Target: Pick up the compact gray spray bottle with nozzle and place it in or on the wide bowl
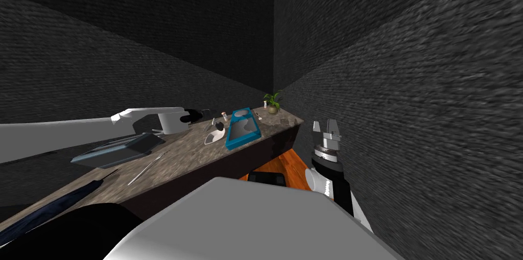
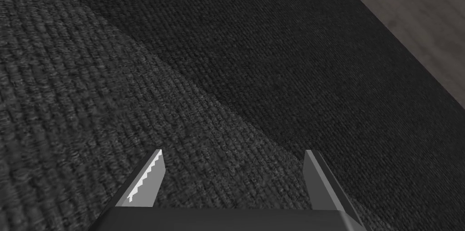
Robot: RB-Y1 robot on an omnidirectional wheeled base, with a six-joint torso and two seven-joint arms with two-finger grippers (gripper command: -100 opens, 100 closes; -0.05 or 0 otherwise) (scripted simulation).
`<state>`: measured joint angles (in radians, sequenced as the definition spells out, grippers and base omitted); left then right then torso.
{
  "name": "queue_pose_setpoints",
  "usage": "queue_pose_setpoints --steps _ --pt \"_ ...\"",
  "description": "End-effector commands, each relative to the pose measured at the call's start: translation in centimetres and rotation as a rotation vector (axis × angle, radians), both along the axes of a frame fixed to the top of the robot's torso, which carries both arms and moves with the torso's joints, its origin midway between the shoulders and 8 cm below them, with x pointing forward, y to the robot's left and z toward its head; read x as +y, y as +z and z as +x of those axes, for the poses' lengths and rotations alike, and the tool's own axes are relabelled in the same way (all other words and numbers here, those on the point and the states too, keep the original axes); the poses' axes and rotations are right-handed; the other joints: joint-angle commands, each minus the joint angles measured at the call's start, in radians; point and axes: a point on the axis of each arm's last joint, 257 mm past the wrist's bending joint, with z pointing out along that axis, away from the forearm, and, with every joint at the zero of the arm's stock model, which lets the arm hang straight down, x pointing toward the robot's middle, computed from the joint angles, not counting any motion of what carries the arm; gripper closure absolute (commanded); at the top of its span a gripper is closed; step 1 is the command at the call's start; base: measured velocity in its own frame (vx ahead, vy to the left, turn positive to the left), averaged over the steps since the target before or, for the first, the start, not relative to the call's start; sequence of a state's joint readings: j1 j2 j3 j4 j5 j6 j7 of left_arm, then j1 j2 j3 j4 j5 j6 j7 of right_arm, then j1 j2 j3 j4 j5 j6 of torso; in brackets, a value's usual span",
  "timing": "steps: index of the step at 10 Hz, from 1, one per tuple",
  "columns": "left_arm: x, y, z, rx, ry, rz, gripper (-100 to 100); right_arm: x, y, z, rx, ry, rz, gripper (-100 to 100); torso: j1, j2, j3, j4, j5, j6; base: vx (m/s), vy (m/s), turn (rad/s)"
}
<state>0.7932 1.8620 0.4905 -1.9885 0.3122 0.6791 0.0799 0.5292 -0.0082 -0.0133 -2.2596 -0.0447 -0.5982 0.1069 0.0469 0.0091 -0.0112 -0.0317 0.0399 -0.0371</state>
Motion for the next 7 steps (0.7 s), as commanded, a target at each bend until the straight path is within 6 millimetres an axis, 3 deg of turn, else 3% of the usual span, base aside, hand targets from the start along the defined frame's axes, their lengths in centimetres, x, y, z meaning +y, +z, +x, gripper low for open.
queue_pose_setpoints --steps 1,2,3,4,7 --pt "-1.2 0.3 0.6 0.003 -0.017 0.01 -100 0.0 0.0 0.0 0.0 0.0 0.0 0 0.0 0.0 0.0 0.0 0.0 0.0 0.0 -0.001 0.059" --pt "-2.7 0.9 1.3 0.003 -0.033 0.01 -100 0.0 0.0 0.0 0.0 0.0 0.0 0 0.0 0.0 0.0 0.0 0.0 0.0 -0.001 0.001 0.097" --pt "-2.0 0.6 1.0 0.004 -0.027 0.01 -100 0.0 0.0 0.0 0.0 0.0 0.0 0 0.0 0.0 0.0 0.0 0.0 0.0 0.001 -0.002 0.019" --pt "-2.1 0.7 1.1 0.002 -0.026 0.009 0 0.0 0.0 0.0 0.0 0.0 0.0 0 0.0 0.0 0.0 0.0 0.0 0.0 0.0 0.0 0.0" --pt "-2.1 0.7 1.1 0.003 -0.026 0.009 0 0.0 0.0 0.0 0.0 0.0 0.0 0 0.001 0.0 0.0 0.0 0.0 0.0 0.0 0.0 0.0"
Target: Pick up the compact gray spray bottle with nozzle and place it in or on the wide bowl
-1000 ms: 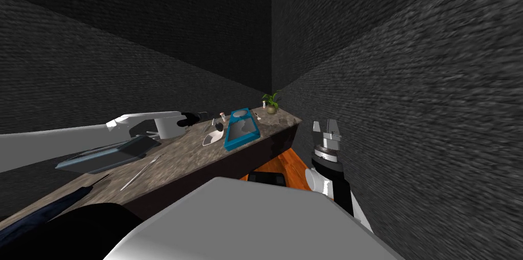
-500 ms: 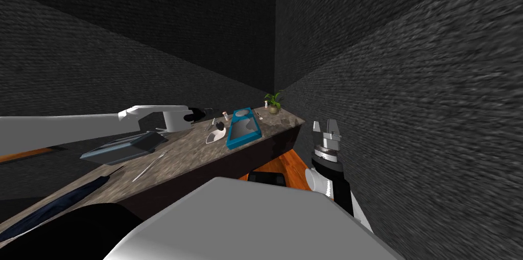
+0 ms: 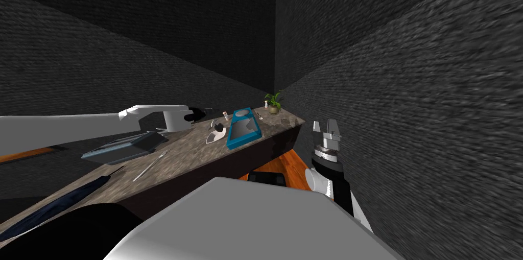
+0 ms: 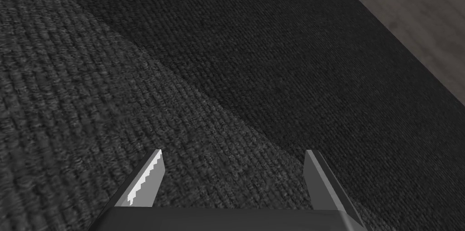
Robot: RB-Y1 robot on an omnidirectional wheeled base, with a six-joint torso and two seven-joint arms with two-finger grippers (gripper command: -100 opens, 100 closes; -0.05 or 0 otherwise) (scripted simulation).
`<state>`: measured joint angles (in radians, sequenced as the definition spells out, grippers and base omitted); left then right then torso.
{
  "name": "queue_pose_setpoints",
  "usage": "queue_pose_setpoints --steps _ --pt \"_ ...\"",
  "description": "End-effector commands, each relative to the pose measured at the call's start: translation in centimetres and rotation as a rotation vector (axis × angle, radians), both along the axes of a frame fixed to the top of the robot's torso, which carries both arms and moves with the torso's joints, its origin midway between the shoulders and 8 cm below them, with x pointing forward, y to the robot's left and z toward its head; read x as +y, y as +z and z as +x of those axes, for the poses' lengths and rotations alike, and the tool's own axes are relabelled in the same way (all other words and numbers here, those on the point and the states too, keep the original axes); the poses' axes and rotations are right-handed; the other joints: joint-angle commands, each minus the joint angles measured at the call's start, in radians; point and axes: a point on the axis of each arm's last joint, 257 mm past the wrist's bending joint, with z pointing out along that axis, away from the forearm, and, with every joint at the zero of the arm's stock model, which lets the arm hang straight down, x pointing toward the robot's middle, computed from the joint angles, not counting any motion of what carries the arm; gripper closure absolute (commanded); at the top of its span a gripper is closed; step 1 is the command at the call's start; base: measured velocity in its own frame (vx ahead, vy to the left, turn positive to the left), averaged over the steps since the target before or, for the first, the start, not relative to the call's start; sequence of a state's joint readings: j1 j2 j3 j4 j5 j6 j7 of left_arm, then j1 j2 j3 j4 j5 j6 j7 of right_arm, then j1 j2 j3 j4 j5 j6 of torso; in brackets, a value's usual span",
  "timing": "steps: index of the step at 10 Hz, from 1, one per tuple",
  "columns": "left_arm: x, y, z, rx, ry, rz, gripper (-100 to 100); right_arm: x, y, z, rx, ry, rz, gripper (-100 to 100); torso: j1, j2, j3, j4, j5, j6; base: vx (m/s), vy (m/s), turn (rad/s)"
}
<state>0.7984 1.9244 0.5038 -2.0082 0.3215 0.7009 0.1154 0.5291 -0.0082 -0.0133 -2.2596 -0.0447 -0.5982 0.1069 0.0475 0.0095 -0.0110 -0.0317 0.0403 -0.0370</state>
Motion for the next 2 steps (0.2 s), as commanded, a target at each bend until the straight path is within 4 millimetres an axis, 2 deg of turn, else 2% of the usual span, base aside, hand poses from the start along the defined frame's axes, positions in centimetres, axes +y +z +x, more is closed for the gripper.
queue_pose_setpoints --steps 1,2 --pt "0.0 0.0 0.0 0.0 0.0 0.0 0 0.0 0.0 0.0 0.0 0.0 0.0 0 0.0 0.0 0.0 0.0 0.0 0.0 0.0 0.0 0.0" --pt "0.0 0.0 0.0 0.0 0.0 0.0 0 0.0 0.0 0.0 0.0 0.0 0.0 0 0.0 0.0 0.0 0.0 0.0 0.0 0.0 0.0 0.0"
